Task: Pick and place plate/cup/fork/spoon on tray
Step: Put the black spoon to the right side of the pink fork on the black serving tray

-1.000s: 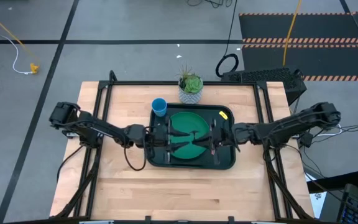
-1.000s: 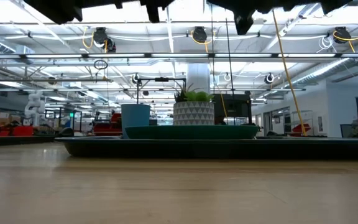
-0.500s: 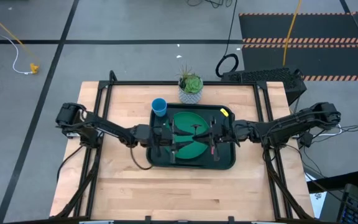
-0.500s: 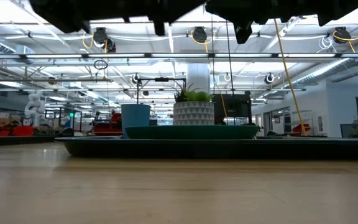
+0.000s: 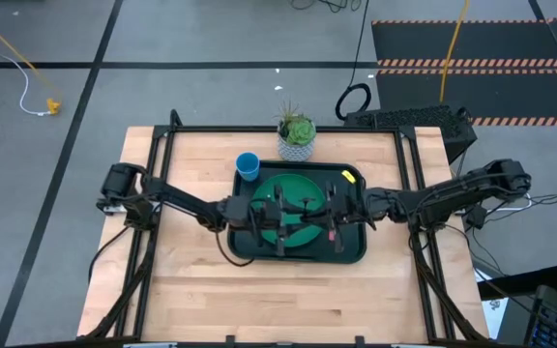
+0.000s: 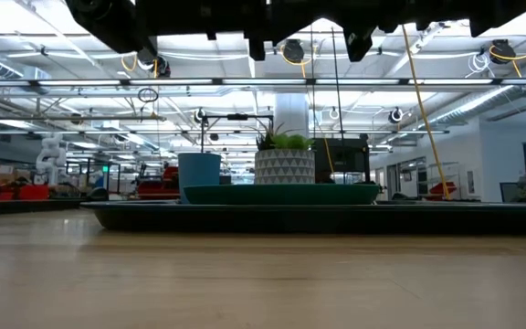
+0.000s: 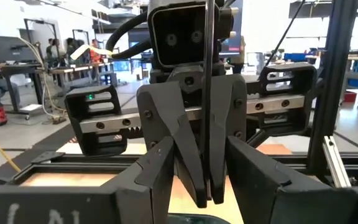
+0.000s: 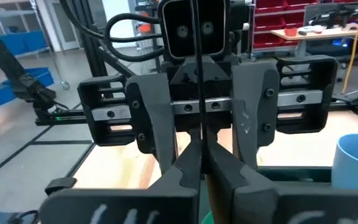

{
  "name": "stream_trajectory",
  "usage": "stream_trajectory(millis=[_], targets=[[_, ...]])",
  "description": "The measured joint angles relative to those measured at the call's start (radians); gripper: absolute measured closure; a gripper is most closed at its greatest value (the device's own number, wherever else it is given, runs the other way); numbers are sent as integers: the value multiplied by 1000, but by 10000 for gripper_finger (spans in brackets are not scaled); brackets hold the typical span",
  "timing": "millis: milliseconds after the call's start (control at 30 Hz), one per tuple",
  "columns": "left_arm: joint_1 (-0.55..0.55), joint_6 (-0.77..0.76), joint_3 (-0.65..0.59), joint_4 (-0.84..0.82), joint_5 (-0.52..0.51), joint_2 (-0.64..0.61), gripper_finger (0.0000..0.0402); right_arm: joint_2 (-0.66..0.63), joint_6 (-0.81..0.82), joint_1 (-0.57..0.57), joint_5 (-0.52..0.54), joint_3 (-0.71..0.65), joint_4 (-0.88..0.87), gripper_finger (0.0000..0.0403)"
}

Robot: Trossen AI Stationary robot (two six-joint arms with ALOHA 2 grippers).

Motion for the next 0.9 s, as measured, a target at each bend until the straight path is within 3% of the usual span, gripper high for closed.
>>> stream_trajectory(millis=[467, 900], targets=[[-7, 4, 0, -92, 5, -106, 259, 2, 4, -1, -18, 2, -18, 403], [1, -10, 1, -122, 4, -95, 261, 2, 4, -1, -14, 2, -7, 403]])
